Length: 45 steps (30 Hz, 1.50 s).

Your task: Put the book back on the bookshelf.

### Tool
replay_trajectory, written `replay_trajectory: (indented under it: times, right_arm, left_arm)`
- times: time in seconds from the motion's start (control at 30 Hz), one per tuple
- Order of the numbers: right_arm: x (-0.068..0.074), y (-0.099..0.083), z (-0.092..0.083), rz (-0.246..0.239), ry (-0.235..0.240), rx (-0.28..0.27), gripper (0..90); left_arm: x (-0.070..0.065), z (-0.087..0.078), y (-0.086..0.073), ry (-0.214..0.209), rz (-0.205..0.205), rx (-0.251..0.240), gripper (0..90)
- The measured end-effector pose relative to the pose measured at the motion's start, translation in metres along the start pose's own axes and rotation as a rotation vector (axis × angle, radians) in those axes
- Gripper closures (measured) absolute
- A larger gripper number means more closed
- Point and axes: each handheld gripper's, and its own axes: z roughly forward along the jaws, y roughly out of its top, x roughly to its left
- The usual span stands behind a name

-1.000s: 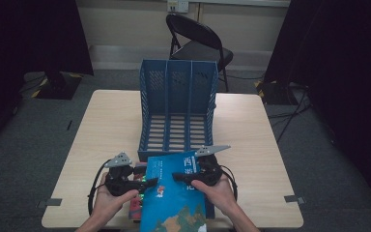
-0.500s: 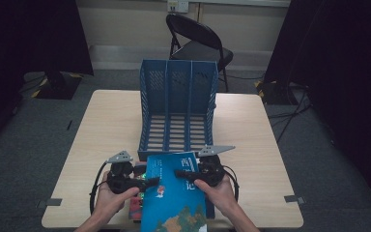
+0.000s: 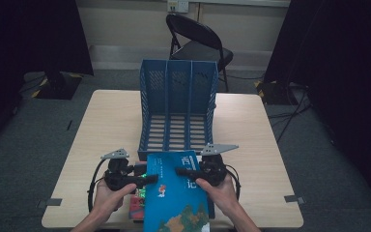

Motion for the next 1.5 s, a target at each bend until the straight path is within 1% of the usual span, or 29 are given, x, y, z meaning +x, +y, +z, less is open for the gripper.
replay_trajectory:
  times: [0.03, 0.07, 0.1, 0.13, 0.17, 0.23, 0.27, 0.33, 0.47, 0.53, 0.63, 0.67, 0.77, 0.8, 0.9, 0.97, 1.1, 1.2, 1.3, 1.37, 1.4, 1.47, 1.5]
  right_arm:
    - [0.001, 0.0, -0.001, 0.001, 0.004, -0.006, 78.4]
    - [0.002, 0.001, -0.001, -0.005, 0.007, -0.009, 78.5]
    - [0.002, 0.001, -0.001, -0.005, 0.007, -0.009, 78.5]
    - [0.004, 0.001, -0.002, -0.013, 0.008, -0.01, 78.5]
    - [0.006, 0.003, -0.004, -0.021, 0.012, -0.015, 78.8]
    - [0.007, 0.003, -0.004, -0.02, 0.017, -0.023, 79.4]
    - [0.007, 0.004, -0.005, -0.022, 0.02, -0.025, 79.5]
    - [0.006, 0.004, -0.005, -0.018, 0.015, -0.027, 80.0]
    - [0.006, 0.006, -0.005, -0.011, 0.009, -0.032, 80.4]
    - [0.006, 0.007, -0.006, -0.013, 0.003, -0.034, 80.4]
    - [0.007, 0.008, -0.006, -0.018, -0.002, -0.036, 80.4]
    - [0.009, 0.01, -0.007, -0.017, -0.005, -0.043, 80.4]
    - [0.012, 0.011, -0.009, -0.029, -0.005, -0.053, 80.4]
    - [0.013, 0.012, -0.009, -0.033, -0.008, -0.057, 80.5]
    - [0.014, 0.014, -0.012, -0.04, -0.011, -0.067, 80.5]
    - [0.015, 0.015, -0.013, -0.045, -0.012, -0.064, 80.4]
    - [0.016, 0.016, -0.014, -0.046, -0.012, -0.067, 80.5]
    - [0.018, 0.017, -0.016, -0.049, -0.013, -0.074, 80.4]
    - [0.02, 0.018, -0.017, -0.053, -0.016, -0.078, 80.5]
    - [0.023, 0.019, -0.018, -0.063, -0.009, -0.082, 80.5]
    - [0.024, 0.02, -0.018, -0.065, -0.006, -0.081, 80.5]
    - [0.027, 0.022, -0.019, -0.073, -0.002, -0.09, 80.5]
    - [0.027, 0.022, -0.019, -0.073, -0.002, -0.09, 80.5]
  left_arm:
    - [0.0, 0.001, 0.0, -0.016, -0.01, -0.004, 24.1]
    - [-0.002, 0.001, 0.0, -0.007, -0.007, -0.008, 24.2]
    - [-0.002, 0.001, 0.0, -0.007, -0.007, -0.008, 22.9]
    - [-0.007, 0.001, 0.001, 0.01, 0.006, -0.007, 22.9]
    - [-0.007, 0.001, 0.002, 0.007, 0.015, 0.002, 21.6]
    - [-0.007, 0.001, 0.003, -0.019, 0.003, 0.0, 23.0]
    - [-0.007, 0.001, 0.004, -0.021, 0.006, 0.0, 23.1]
    - [-0.005, 0.002, 0.007, -0.034, 0.006, 0.014, 23.8]
    - [-0.005, 0.002, 0.011, -0.039, 0.003, 0.018, 25.2]
    - [-0.006, 0.001, 0.012, -0.04, -0.003, 0.016, 25.7]
    - [-0.006, 0.001, 0.014, -0.042, 0.0, 0.015, 26.6]
    - [-0.007, -0.001, 0.015, -0.048, -0.002, 0.006, 27.3]
    - [-0.008, -0.002, 0.017, -0.059, 0.005, 0.004, 28.5]
    - [-0.008, -0.004, 0.019, -0.068, 0.012, -0.005, 29.0]
    - [-0.008, -0.004, 0.021, -0.088, 0.001, -0.021, 31.3]
    - [-0.009, -0.004, 0.022, -0.086, -0.002, -0.024, 31.4]
    - [-0.009, -0.004, 0.023, -0.096, 0.0, -0.026, 31.8]
    - [-0.01, -0.005, 0.025, -0.117, -0.006, -0.044, 33.0]
    - [-0.011, -0.006, 0.025, -0.121, 0.005, -0.048, 33.3]
    - [-0.013, -0.008, 0.024, -0.123, 0.013, -0.051, 33.7]
    - [-0.014, -0.012, 0.024, -0.135, 0.023, -0.061, 33.9]
    - [-0.014, -0.014, 0.026, -0.147, 0.018, -0.076, 34.8]
    - [-0.014, -0.014, 0.026, -0.147, 0.018, -0.076, 35.3]
